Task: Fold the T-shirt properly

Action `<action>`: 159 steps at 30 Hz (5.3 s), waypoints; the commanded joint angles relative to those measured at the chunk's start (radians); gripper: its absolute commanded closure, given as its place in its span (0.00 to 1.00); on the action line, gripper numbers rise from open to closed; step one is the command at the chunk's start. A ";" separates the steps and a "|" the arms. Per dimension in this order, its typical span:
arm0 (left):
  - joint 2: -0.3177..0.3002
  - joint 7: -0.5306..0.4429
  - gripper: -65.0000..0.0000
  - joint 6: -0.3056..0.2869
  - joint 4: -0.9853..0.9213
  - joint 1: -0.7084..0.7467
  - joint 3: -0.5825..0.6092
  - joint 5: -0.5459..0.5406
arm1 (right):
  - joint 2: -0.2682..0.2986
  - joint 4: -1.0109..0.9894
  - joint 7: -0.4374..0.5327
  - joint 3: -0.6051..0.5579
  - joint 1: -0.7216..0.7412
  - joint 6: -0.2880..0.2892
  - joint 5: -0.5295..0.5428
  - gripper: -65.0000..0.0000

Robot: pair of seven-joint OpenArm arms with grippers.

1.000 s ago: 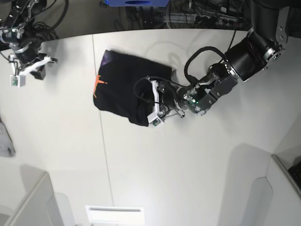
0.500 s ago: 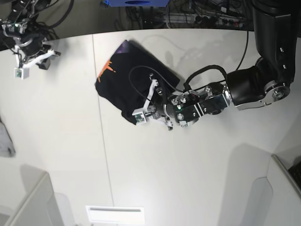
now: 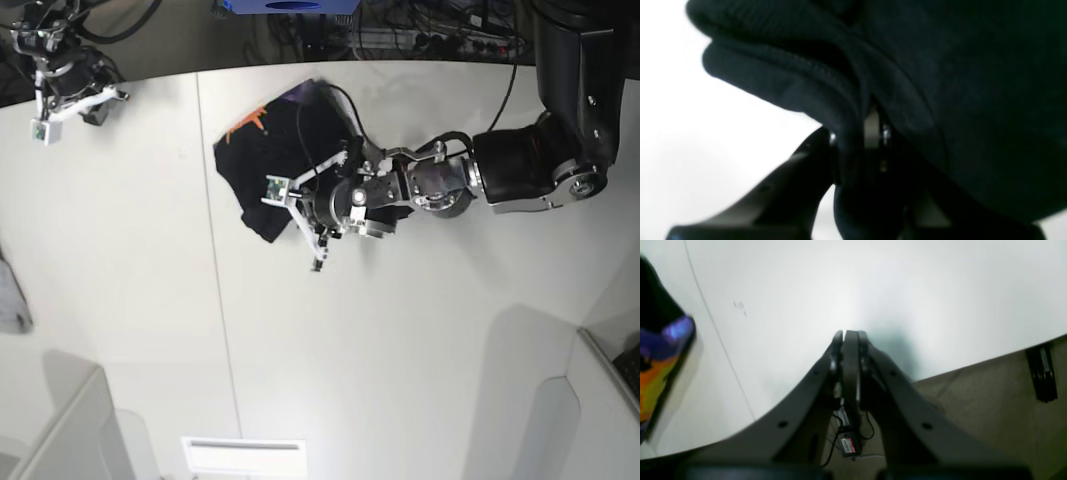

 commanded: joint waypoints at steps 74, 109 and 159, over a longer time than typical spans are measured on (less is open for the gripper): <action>0.194 -0.264 0.29 -0.262 0.300 0.367 -0.868 0.518 | -0.054 0.040 0.331 -0.001 -0.081 0.007 -0.157 1.00; -0.025 -1.048 0.29 -0.262 0.408 1.804 -1.671 0.169 | -0.045 0.050 0.276 0.122 -0.362 0.271 -0.395 1.00; 0.173 -1.045 0.29 -0.186 -1.365 0.970 -1.367 0.167 | 0.224 -1.631 0.948 -0.814 0.173 -0.079 -0.725 1.00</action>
